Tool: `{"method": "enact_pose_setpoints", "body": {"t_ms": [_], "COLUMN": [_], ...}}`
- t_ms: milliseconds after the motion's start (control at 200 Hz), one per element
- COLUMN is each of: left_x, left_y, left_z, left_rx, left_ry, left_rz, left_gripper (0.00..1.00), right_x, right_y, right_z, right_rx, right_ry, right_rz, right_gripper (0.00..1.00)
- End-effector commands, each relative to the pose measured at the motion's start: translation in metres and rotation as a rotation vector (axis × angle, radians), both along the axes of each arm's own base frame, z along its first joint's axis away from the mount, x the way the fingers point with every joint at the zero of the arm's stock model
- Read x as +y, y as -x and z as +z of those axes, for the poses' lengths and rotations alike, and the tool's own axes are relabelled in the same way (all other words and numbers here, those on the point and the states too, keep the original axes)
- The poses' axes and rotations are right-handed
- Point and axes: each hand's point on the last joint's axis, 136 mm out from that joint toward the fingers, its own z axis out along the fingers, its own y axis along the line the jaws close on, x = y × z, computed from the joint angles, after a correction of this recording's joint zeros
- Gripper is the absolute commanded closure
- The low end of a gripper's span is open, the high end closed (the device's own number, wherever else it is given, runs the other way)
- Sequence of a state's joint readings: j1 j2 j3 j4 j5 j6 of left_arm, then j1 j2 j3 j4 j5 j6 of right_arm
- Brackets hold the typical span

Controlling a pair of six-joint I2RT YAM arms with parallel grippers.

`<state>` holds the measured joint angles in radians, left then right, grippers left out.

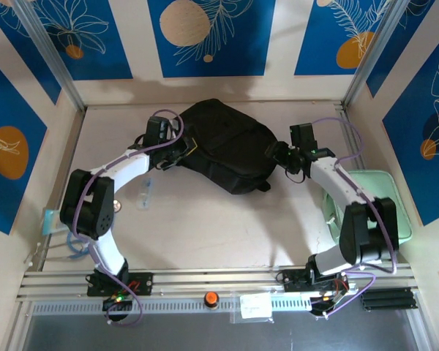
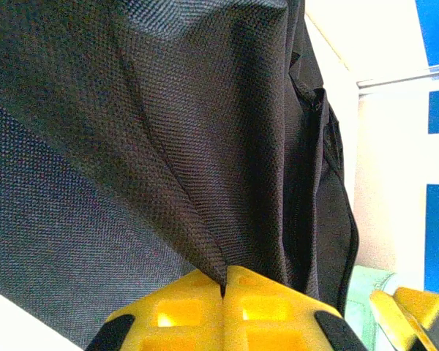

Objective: Pack the student bag
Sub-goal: Rotate the student bag at the top-center of the table.

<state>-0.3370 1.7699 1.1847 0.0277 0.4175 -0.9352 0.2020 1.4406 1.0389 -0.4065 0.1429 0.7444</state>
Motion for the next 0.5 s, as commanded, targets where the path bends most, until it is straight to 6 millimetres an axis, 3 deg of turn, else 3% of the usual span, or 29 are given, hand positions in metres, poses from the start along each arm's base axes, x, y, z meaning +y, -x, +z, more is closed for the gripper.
{"method": "enact_pose_setpoints", "body": {"t_ms": [0,245,350,495], "left_x": [-0.016,-0.019,-0.02,-0.019], "left_y": [-0.009,-0.006,-0.005,-0.004], "left_z": [0.031,0.022,0.02,0.019], "left_rx": [-0.094,-0.075,-0.07,-0.067], "left_ry": [0.077,0.082,0.081,0.081], "left_rz": [-0.029,-0.037,-0.039,-0.036], "left_gripper": [1.0,1.0,1.0,1.0], "right_x": [0.015,0.101,0.137,0.163], "right_y": [0.028,0.058,0.066,0.064], "right_z": [0.009,0.035,0.032,0.021], "right_rx": [0.04,0.005,0.026,0.042], "right_ry": [0.046,-0.084,-0.154,-0.197], "right_rz": [0.087,0.27,0.3,0.275], "right_gripper": [0.37,0.4,0.41,0.42]}}
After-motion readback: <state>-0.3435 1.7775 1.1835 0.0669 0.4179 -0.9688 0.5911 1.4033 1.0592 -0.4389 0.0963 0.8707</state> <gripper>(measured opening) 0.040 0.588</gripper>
